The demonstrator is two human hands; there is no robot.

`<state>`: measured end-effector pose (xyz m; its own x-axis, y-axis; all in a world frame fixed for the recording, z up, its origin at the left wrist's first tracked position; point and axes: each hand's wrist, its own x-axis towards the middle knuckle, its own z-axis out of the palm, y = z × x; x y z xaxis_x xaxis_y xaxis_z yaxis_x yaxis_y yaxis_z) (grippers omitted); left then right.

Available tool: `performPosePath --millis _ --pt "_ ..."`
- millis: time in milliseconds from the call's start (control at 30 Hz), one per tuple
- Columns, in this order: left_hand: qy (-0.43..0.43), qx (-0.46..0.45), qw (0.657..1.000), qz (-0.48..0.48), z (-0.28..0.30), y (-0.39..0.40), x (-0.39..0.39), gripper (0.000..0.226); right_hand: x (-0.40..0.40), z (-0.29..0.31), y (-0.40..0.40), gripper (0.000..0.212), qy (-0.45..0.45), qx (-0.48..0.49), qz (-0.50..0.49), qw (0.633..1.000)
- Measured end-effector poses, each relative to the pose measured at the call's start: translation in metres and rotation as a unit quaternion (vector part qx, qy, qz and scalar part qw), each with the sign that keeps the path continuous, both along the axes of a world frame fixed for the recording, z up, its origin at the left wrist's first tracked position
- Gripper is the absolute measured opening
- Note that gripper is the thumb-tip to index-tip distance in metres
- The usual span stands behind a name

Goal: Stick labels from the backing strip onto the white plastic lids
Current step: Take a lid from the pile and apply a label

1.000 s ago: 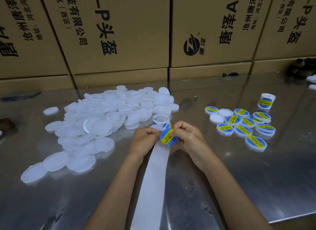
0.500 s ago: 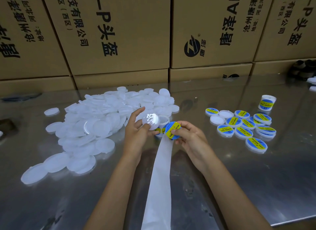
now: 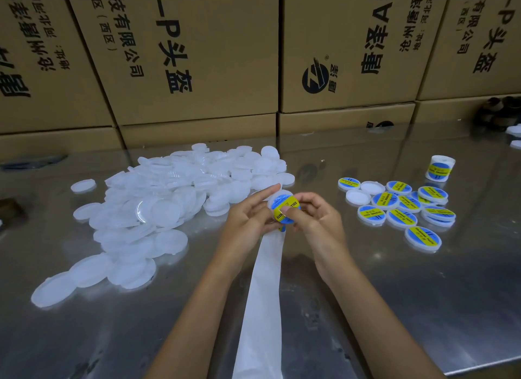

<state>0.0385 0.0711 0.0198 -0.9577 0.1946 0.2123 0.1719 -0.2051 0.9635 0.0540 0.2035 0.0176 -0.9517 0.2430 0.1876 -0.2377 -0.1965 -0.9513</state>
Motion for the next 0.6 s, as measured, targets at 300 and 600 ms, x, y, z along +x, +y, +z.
performPosePath --millis 300,600 --pt "0.016 -0.01 1.0 0.014 0.0011 0.0017 0.0009 0.04 -0.0014 -0.0016 -0.0013 0.016 0.025 0.008 -0.019 0.999" --pt "0.028 -0.017 0.999 0.026 -0.0021 0.0019 -0.0009 0.042 -0.0029 -0.0051 -0.0012 0.018 0.034 0.022 -0.017 0.999"
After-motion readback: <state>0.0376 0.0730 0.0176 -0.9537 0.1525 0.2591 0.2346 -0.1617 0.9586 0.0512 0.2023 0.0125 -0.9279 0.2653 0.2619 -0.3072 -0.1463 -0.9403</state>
